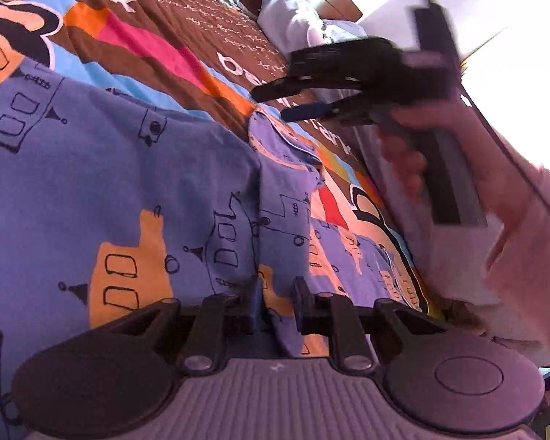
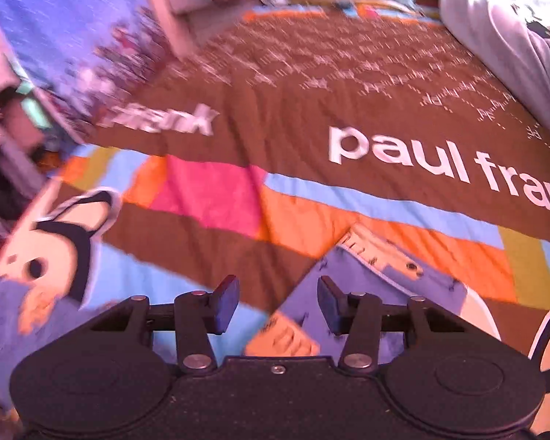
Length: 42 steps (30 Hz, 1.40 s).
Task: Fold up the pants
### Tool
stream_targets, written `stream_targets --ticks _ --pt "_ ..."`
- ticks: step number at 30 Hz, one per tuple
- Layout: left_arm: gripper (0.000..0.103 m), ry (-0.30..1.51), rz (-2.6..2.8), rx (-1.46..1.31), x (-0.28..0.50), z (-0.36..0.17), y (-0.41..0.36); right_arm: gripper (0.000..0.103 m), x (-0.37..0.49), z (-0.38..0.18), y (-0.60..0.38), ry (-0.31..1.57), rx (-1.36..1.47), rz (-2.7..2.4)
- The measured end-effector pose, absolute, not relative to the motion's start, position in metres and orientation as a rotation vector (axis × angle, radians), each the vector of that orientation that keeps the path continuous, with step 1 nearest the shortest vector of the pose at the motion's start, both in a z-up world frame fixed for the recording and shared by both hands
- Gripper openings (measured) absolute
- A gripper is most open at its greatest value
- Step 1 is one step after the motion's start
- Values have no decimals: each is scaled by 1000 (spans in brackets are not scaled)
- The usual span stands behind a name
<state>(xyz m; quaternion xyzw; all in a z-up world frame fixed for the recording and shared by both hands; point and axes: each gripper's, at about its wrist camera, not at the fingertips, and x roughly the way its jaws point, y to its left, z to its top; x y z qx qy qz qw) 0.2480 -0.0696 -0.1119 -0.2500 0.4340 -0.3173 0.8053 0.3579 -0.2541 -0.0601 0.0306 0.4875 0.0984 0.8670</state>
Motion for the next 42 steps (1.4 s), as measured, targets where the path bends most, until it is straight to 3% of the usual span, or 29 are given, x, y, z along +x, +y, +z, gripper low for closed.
stream_targets --ticks 4,6,7,9,14,22,26,31,33,37,39,42 --pt "11 934 -650 -554 247 -113 -67 46 383 -89 -232 1178 44 79" --pt "7 935 -641 -553 248 -113 -67 26 385 -101 -227 1210 31 21" --pt "5 935 -635 -551 247 -113 -67 22 383 -103 -227 1206 18 0" --pt "1 933 -621 -549 248 -113 -69 0 378 -101 -230 1179 28 -16" --pt "0 903 -574 -431 241 -94 -80 0 353 -72 -261 1060 153 -20" --pt "0 833 -669 -105 207 -55 -121 0 217 -2 -355 781 393 -42" --pt "0 844 -695 70 188 -55 -151 0 132 -18 -403 729 563 -132" --pt "0 872 -678 214 173 -60 -172 2 64 -77 -426 809 693 -198" --pt "0 877 -671 238 171 -61 -175 16 49 -92 -428 824 706 -202" --pt "0 883 -647 254 171 -62 -181 25 41 -97 -421 898 591 -176" --pt "0 879 -640 262 170 -62 -181 43 34 -89 -416 904 491 -157" --pt "0 876 -632 260 168 -63 -181 50 41 -71 -398 863 254 -127"
